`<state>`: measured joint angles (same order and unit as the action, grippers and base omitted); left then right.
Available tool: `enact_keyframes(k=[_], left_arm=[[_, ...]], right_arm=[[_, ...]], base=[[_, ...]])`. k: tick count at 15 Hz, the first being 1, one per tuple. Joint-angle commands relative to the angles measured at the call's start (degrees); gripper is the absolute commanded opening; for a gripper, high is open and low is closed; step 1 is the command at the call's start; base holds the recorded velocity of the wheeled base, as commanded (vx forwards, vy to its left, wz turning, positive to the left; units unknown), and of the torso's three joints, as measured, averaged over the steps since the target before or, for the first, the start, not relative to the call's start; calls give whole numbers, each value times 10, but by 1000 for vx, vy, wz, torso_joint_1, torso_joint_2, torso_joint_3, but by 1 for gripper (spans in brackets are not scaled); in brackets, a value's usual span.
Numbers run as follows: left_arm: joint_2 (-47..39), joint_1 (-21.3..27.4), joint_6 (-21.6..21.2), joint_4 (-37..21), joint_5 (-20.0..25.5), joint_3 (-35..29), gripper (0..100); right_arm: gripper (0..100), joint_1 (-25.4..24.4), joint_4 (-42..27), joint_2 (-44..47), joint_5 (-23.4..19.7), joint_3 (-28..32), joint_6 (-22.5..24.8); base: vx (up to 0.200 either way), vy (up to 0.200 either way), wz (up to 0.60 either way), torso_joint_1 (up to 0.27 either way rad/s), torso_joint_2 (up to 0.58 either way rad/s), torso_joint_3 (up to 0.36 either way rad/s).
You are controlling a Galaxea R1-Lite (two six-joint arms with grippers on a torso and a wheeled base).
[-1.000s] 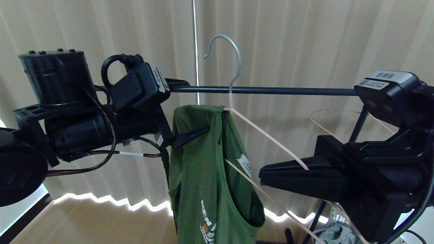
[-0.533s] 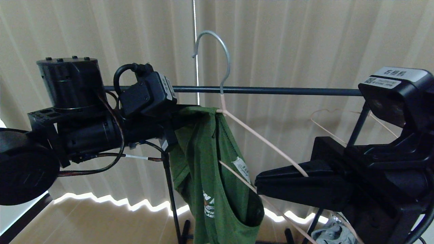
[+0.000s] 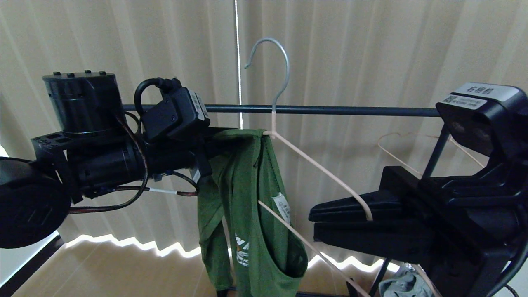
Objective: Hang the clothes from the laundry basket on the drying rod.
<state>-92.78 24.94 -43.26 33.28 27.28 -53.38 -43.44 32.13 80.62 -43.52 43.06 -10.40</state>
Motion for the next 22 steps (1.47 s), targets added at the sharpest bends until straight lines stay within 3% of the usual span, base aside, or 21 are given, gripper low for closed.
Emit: enact_keyframes(k=[1,4,8,12,15,17,20,22], left_arm=[[6,-2,2,1,-2,1,0],[19,-18,1,-1,-23,11,0],[50,-36,0,-3,-65,45,0],[61,-55,1,-6,-98,46,0],[71,-62,1,-6,-147,57,0],[74,-62,1,-6,-184,66,0],[74,-63,2,-6,-282,80,0],[80,-63,3,-5,-321,91,0]], right_arm=[[100,7,-2,-2,1,-2,0],[100,57,-5,-8,4,-8,29],[100,123,-27,-27,4,-10,29],[100,150,-55,-36,30,-11,29],[100,145,-50,-25,202,-11,30],[100,139,-48,-29,249,-12,29],[100,139,-49,-36,289,-16,35],[100,139,-57,-31,351,-34,102]], base=[[0,0,0,0,0,0],[0,0,0,0,0,0],[0,0,0,0,0,0],[0,0,0,0,0,0],[0,0,0,0,0,0],[0,0,0,0,0,0],[0,0,0,0,0,0],[0,0,0,0,0,0]])
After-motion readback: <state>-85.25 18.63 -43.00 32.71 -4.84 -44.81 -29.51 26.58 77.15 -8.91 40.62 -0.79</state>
